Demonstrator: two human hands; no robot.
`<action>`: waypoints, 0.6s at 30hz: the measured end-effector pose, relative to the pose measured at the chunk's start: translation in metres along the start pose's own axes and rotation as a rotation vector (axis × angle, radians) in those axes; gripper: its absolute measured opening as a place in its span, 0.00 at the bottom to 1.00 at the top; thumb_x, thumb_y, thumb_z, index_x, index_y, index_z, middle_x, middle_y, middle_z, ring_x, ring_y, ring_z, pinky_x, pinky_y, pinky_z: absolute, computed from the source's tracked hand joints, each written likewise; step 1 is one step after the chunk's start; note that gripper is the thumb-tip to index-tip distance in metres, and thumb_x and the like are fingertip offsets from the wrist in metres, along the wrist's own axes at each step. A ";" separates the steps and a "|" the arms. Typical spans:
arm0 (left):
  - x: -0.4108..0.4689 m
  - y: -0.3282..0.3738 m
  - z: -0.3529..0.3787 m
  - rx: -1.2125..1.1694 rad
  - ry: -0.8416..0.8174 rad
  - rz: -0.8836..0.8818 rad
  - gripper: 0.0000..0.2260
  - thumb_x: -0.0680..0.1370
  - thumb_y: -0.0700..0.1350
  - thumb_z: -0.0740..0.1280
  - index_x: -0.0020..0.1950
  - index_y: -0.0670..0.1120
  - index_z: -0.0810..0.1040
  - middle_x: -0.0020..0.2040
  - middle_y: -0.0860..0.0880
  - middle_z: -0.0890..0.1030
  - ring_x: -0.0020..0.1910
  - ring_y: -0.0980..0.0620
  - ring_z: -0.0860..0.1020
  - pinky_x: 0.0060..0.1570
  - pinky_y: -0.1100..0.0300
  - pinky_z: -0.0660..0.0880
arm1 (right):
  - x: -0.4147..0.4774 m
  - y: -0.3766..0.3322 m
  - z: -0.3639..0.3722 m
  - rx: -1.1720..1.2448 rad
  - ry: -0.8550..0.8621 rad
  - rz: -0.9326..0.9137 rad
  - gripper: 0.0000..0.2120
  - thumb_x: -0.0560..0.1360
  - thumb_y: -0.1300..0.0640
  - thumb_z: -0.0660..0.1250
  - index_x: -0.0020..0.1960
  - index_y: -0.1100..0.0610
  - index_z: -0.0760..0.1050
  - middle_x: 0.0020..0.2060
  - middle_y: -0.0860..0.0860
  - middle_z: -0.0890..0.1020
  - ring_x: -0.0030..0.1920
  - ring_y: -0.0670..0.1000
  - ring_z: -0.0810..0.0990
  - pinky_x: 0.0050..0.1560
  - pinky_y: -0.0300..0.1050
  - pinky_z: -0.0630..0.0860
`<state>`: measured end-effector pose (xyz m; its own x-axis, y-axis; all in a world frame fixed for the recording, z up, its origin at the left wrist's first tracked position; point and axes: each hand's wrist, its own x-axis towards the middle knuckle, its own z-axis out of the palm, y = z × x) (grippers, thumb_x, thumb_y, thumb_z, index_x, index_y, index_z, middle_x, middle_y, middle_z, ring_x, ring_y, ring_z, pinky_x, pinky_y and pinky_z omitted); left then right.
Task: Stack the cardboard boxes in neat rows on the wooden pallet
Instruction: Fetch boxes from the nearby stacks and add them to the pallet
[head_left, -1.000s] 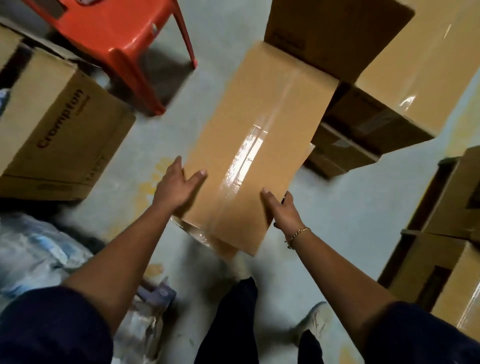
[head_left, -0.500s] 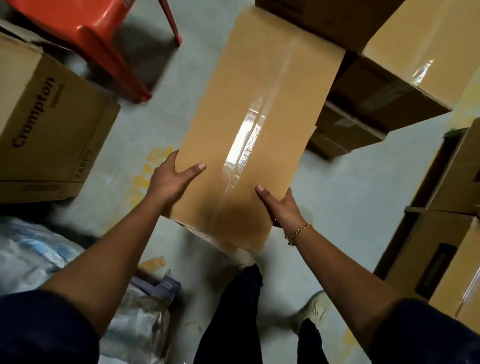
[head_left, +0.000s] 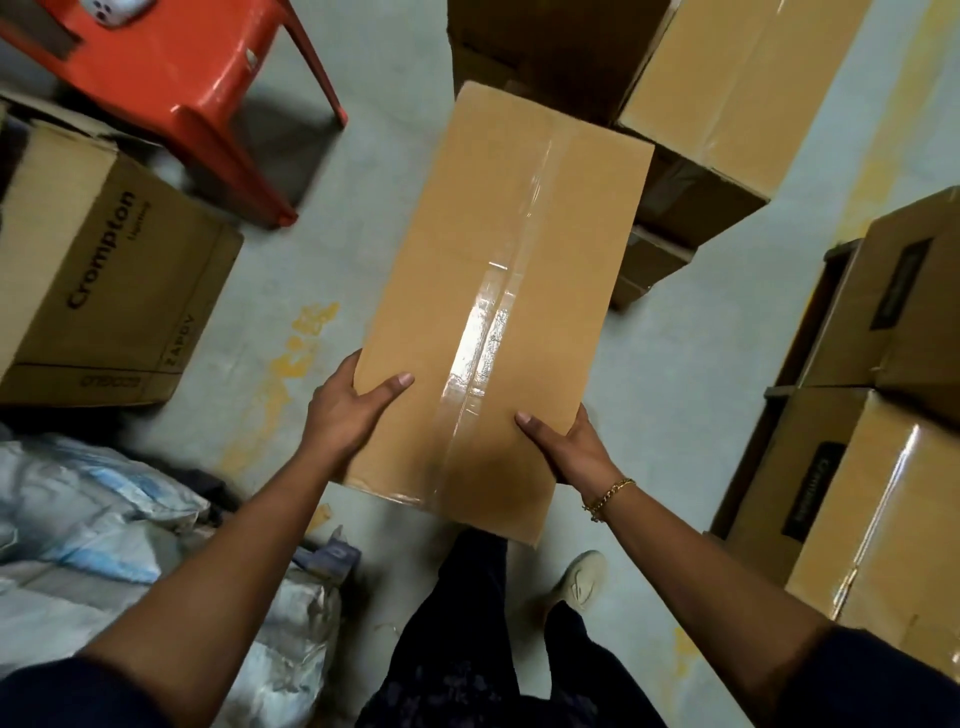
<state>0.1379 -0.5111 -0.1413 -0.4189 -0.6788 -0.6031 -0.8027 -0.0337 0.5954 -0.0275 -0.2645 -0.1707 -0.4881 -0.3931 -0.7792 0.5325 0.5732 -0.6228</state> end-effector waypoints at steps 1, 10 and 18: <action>-0.012 0.005 0.003 -0.003 -0.002 0.011 0.32 0.72 0.69 0.73 0.73 0.57 0.73 0.59 0.56 0.82 0.56 0.52 0.80 0.59 0.52 0.77 | -0.011 0.000 -0.008 0.004 0.005 -0.008 0.42 0.65 0.38 0.80 0.72 0.49 0.67 0.59 0.44 0.82 0.58 0.47 0.83 0.60 0.49 0.80; -0.127 0.059 0.064 0.047 -0.021 0.133 0.37 0.70 0.73 0.71 0.73 0.56 0.74 0.62 0.56 0.83 0.58 0.53 0.81 0.56 0.55 0.76 | -0.111 0.033 -0.111 0.074 0.057 -0.117 0.32 0.72 0.46 0.77 0.71 0.48 0.66 0.60 0.43 0.80 0.57 0.43 0.81 0.56 0.43 0.79; -0.246 0.116 0.170 0.095 -0.091 0.266 0.40 0.75 0.65 0.71 0.81 0.49 0.64 0.77 0.45 0.71 0.74 0.42 0.70 0.67 0.50 0.69 | -0.220 0.098 -0.238 0.179 0.177 -0.160 0.30 0.73 0.45 0.77 0.70 0.45 0.67 0.60 0.44 0.82 0.56 0.45 0.83 0.58 0.50 0.82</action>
<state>0.0758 -0.2230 -0.0139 -0.6530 -0.5860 -0.4798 -0.6938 0.2088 0.6892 -0.0326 0.0489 -0.0438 -0.6805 -0.3272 -0.6557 0.5452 0.3717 -0.7514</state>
